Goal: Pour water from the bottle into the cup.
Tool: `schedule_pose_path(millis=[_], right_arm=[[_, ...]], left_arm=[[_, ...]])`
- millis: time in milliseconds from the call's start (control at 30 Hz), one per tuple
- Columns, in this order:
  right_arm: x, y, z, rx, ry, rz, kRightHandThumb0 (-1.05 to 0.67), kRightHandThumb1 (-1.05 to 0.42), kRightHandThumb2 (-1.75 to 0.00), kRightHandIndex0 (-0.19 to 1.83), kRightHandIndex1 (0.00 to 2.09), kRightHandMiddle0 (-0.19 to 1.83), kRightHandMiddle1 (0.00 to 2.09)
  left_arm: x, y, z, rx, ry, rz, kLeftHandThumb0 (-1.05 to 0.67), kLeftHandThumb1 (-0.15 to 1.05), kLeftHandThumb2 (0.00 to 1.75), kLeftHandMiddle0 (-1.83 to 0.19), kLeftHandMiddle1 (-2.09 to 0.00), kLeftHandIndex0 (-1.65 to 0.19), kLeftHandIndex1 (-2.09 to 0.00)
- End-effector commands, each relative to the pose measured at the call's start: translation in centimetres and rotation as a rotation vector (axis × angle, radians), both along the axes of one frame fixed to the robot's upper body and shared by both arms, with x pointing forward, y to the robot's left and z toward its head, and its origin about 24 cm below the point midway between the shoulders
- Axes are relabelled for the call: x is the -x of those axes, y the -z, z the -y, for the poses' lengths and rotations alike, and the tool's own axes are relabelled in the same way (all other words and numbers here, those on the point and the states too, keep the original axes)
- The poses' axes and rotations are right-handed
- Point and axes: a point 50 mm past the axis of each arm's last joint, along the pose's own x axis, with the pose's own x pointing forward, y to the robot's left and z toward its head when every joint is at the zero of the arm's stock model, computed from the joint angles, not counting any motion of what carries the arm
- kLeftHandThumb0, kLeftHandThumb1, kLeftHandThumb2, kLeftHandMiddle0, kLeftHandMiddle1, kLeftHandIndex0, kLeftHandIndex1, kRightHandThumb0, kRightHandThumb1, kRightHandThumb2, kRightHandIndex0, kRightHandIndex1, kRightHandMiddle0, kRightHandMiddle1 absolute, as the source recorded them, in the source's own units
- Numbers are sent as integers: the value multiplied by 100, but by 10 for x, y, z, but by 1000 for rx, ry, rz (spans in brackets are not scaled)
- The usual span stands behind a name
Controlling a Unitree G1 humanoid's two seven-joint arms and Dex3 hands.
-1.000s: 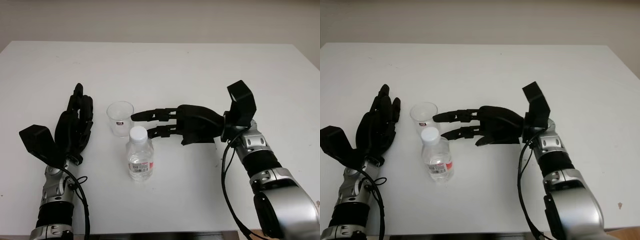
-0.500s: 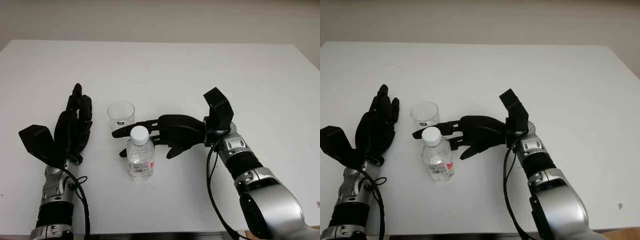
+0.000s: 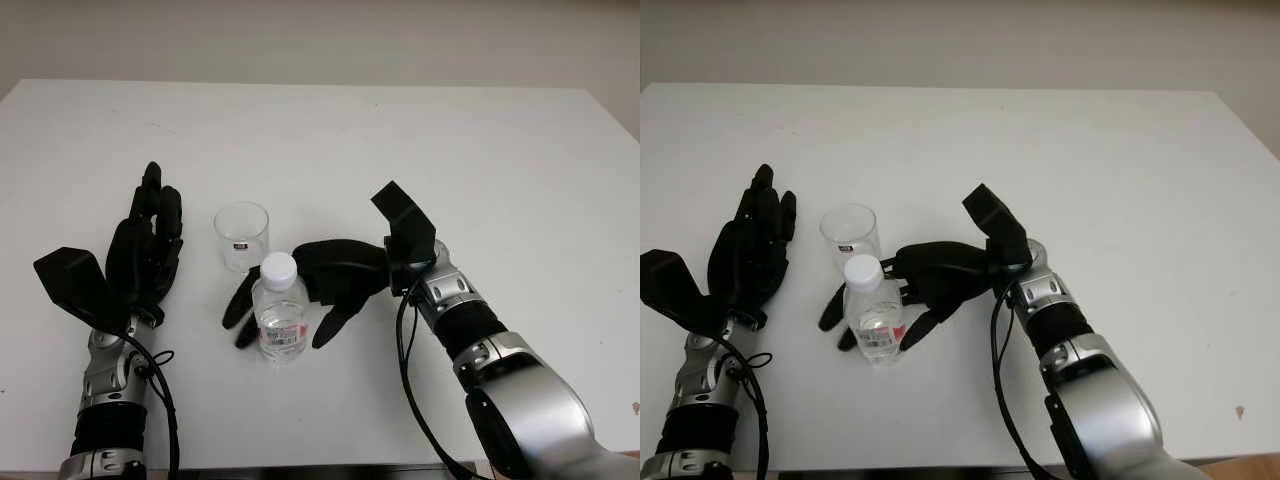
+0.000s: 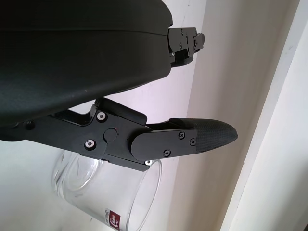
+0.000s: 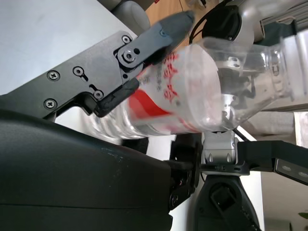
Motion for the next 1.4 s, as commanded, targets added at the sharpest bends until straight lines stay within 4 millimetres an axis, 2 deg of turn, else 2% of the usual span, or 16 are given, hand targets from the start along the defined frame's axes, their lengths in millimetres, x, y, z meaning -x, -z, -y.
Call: schedule_pose_path(millis=[0,33,100,133,167,200,300,400,467,567,633,767,900,1067,1200,1367], right_arm=[[4,4,0,-1,13,-1,-30,-73,-6,48,205,37,205],[5,4,0,-1,28,23,-31,-73,-7,51,207,42,207],[8,5,-1,-28,55,83,-27,-78,-7,82,209,82,209],[10,5,-1,-55,70,104,-26,-79,-7,90,209,91,209],[11,5,-1,-74,80,114,-23,-85,-9,115,209,121,209],[12,5,-1,-85,92,132,-22,-87,-10,127,209,135,209],[11,5,1,-90,134,158,-20,-98,-13,157,209,165,209],[10,5,4,-76,172,141,-15,-101,-19,176,209,181,209],[10,5,6,-77,189,128,-14,-101,-22,180,209,183,209],[9,3,9,-113,209,139,-14,-78,-66,180,209,183,209],[7,0,13,-150,231,149,-16,-74,-72,176,209,183,209],[-6,-15,31,-251,344,156,-22,-88,-46,154,209,160,209],[-15,-28,46,-293,439,125,-22,-98,-30,152,209,157,209],[-23,-49,65,-301,513,194,-21,-103,-24,169,209,167,209],[-31,-58,79,-323,560,168,-25,-104,-21,176,209,166,209],[-40,-64,93,-326,753,194,-22,-95,-39,152,209,129,209]], left_arm=[[2,-2,-2,3,-4,10,-75,105,45,9,-5,8,-5],[2,-2,-2,2,-5,9,-75,105,45,9,-5,8,-5],[2,-1,-2,3,-5,8,-74,105,45,9,-5,8,-5],[3,-1,-2,1,-3,8,-74,105,45,9,-5,8,-5],[3,-1,-2,-1,-2,8,-74,105,45,9,-5,8,-5],[3,-1,-2,-4,-2,8,-74,105,45,9,-5,8,-5],[3,-1,-2,-3,-2,5,-75,105,45,8,-6,8,-6],[3,0,-3,-3,2,3,-75,105,45,8,-6,8,-6],[3,0,-3,-2,1,1,-75,105,44,8,-6,8,-6],[2,-1,-2,-7,3,0,-76,105,45,8,-6,7,-6],[2,-1,-2,-11,6,1,-76,105,45,8,-5,8,-5],[1,0,-2,-9,12,1,-76,105,45,9,-5,8,-5],[2,0,-2,-5,14,0,-76,105,45,9,-5,9,-5],[2,0,-1,-13,12,-3,-76,105,46,9,-5,8,-5],[2,1,-1,-13,16,-4,-76,105,46,9,-5,9,-5],[1,1,-1,-13,20,-6,-76,105,47,9,-5,9,-5]])
